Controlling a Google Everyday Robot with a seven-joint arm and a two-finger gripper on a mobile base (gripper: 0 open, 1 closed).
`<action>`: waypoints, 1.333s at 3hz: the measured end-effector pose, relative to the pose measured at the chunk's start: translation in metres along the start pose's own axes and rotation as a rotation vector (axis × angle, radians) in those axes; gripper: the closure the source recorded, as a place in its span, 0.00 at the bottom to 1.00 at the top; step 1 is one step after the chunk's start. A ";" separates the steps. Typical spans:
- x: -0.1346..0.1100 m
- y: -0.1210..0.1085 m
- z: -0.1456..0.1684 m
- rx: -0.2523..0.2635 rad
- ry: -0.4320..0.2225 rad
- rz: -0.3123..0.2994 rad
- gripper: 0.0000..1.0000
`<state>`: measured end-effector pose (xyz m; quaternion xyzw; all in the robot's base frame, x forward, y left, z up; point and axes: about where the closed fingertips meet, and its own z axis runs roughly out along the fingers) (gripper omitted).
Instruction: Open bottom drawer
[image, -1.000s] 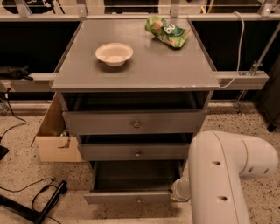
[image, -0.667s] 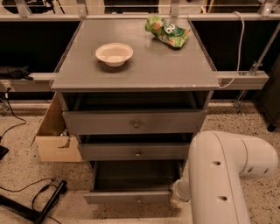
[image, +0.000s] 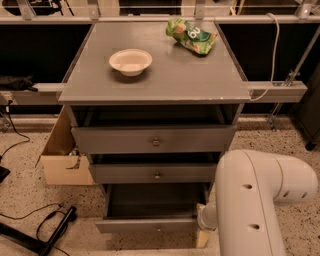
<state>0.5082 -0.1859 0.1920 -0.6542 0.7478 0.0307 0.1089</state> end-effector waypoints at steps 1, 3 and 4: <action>-0.001 0.003 0.007 -0.014 -0.002 0.001 0.00; 0.011 0.017 0.050 -0.105 0.054 0.010 0.37; 0.012 0.017 0.050 -0.110 0.057 0.011 0.61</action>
Offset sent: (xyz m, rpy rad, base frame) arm 0.0005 -0.0017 -0.0712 -0.0596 0.1332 0.0207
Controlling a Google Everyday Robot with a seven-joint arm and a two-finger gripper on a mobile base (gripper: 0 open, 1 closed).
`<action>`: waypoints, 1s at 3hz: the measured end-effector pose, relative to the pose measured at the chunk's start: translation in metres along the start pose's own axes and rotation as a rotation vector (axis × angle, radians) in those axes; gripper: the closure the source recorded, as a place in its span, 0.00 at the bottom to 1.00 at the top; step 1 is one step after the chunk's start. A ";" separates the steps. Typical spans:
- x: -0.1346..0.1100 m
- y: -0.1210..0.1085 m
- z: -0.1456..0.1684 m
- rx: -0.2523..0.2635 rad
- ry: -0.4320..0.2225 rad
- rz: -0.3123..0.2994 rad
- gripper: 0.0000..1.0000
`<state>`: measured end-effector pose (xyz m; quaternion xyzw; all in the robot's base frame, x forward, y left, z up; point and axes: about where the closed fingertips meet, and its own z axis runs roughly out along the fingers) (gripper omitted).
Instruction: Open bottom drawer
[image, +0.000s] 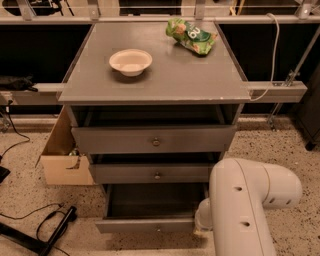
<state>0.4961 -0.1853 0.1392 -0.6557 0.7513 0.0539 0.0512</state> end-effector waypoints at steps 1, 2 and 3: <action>-0.003 -0.007 -0.002 0.000 0.000 0.000 0.84; -0.005 -0.013 -0.004 0.000 0.000 0.000 1.00; -0.007 -0.017 -0.005 0.000 0.000 0.000 1.00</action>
Offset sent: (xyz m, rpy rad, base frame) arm -0.3119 -0.0743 0.1355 -0.0625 0.2513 -0.1732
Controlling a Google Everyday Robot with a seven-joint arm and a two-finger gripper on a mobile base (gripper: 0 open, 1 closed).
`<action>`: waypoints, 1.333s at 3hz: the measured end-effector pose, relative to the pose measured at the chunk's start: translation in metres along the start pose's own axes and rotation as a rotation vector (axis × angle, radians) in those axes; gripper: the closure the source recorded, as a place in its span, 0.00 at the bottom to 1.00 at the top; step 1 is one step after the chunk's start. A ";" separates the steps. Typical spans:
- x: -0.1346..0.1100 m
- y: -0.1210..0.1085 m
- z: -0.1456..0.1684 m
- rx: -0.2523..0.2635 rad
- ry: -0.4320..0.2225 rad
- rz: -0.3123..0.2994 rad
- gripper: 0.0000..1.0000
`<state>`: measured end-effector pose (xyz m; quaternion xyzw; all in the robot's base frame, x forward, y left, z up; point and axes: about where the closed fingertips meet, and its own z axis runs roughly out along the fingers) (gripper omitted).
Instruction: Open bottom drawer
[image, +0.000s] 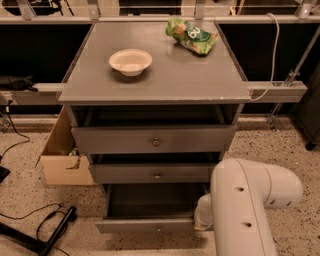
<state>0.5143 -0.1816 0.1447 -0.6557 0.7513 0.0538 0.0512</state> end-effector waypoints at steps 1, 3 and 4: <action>0.000 -0.001 0.000 0.000 0.000 0.000 1.00; 0.000 0.000 -0.002 0.005 0.001 0.004 1.00; 0.000 0.000 -0.003 0.008 0.003 0.006 1.00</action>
Offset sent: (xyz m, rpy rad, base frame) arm -0.5339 -0.0595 0.3068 -0.1477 -0.2450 -0.3643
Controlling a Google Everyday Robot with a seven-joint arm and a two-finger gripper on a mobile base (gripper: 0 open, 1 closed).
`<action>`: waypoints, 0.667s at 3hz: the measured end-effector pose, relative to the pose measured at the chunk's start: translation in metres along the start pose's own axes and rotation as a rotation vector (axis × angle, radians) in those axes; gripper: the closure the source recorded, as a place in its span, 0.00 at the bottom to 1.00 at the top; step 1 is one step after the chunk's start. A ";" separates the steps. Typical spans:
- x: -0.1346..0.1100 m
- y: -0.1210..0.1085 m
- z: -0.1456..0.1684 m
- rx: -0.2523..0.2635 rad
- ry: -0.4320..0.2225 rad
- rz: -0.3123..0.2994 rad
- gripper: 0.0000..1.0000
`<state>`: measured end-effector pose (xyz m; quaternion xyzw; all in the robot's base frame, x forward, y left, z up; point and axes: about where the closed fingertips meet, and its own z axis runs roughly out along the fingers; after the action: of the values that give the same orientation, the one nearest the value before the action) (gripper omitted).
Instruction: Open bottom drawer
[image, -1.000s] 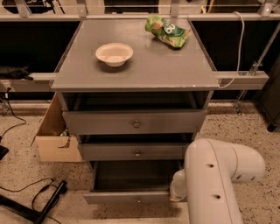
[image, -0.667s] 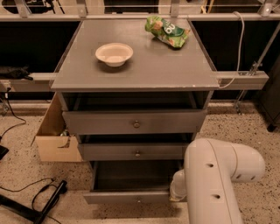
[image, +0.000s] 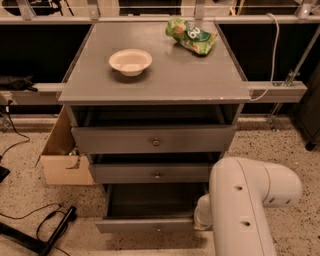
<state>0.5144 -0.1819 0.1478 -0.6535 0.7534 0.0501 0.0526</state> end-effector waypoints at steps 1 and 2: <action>0.000 0.000 -0.001 0.003 0.001 0.002 1.00; 0.001 0.000 -0.003 0.007 0.002 0.003 1.00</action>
Offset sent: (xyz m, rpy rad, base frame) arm -0.5309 -0.1071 0.4499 -0.3400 -0.6066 -0.4382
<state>0.5140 -0.1828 0.1505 -0.6520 0.7548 0.0467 0.0539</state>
